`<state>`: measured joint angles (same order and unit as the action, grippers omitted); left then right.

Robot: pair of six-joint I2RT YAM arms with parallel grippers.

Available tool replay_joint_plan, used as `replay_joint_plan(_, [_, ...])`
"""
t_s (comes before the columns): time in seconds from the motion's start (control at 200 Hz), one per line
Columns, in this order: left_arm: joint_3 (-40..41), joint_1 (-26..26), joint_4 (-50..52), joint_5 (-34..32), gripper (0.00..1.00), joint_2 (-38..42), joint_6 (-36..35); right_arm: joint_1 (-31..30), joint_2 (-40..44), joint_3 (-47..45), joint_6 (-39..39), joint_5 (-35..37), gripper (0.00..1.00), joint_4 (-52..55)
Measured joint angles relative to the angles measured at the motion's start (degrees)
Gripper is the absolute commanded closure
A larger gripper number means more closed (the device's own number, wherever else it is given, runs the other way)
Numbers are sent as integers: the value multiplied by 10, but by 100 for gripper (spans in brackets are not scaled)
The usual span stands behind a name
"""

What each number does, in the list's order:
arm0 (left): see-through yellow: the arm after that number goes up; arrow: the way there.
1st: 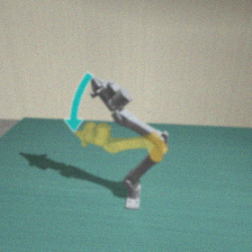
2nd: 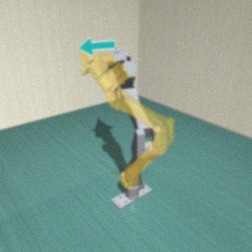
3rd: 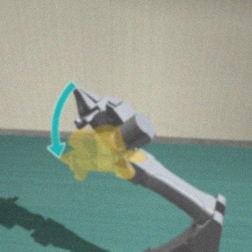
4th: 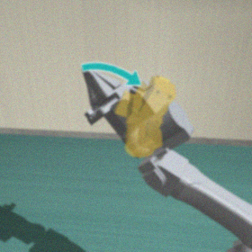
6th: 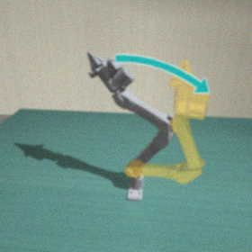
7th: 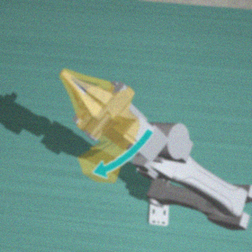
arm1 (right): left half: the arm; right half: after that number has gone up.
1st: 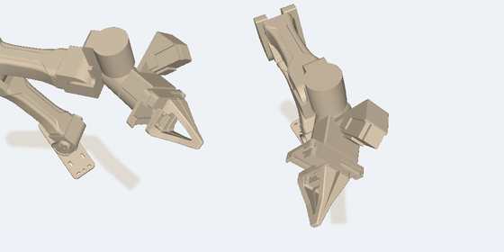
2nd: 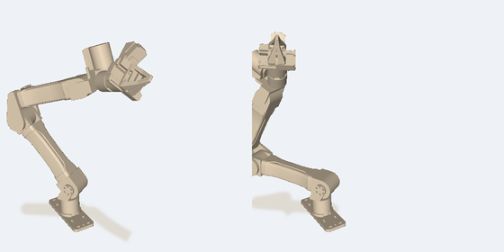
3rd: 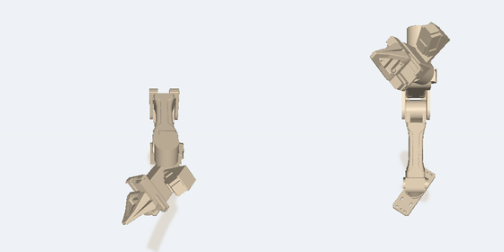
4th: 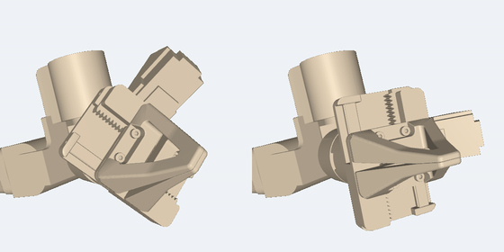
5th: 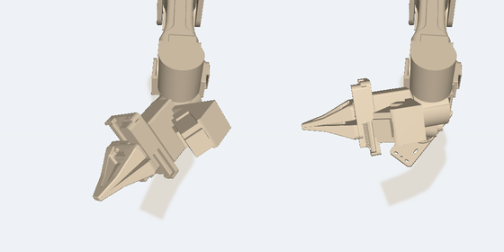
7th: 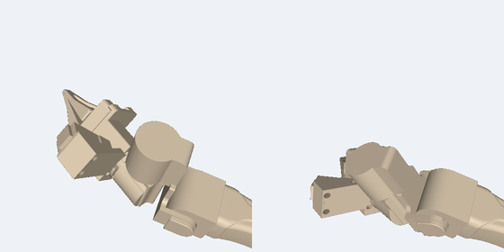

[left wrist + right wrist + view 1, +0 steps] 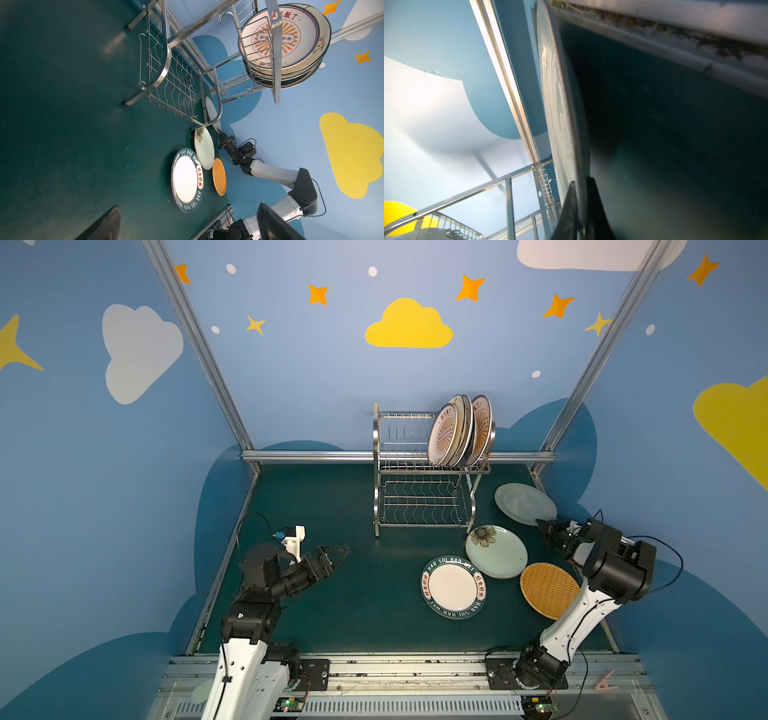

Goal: Load plates into a dish rack
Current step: Pick up the plate from the top-right of the table, then place the plate on the dish rack.

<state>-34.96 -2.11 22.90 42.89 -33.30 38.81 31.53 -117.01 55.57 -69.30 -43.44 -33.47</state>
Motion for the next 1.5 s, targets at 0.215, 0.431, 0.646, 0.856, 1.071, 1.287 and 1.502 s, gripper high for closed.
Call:
replay_joint_plan(0.215, [0, 2, 0, 1, 0, -2, 2, -2, 56, -14, -24, 10, 100, -18])
replay_joint_plan(0.431, [0, 2, 0, 1, 0, -3, 5, -5, 129, -59, -38, 10, 100, -49])
replay_joint_plan(0.646, [0, 2, -1, 1, 0, -2, 7, -6, 223, -134, -45, 12, 100, -39])
replay_joint_plan(0.856, [0, 2, -3, 1, 0, 4, 8, -6, 358, -173, -34, 12, 100, 43])
replay_joint_plan(1.071, [0, 2, -4, 1, 0, 10, 9, 0, 471, -183, -18, -4, 100, 141])
replay_joint_plan(1.287, [0, 2, -4, 1, 0, 23, 9, 10, 555, -208, -2, -25, 100, 263])
replay_joint_plan(1.502, [2, 2, -5, -2, 0, 31, 10, 14, 629, -220, 6, -57, 100, 345])
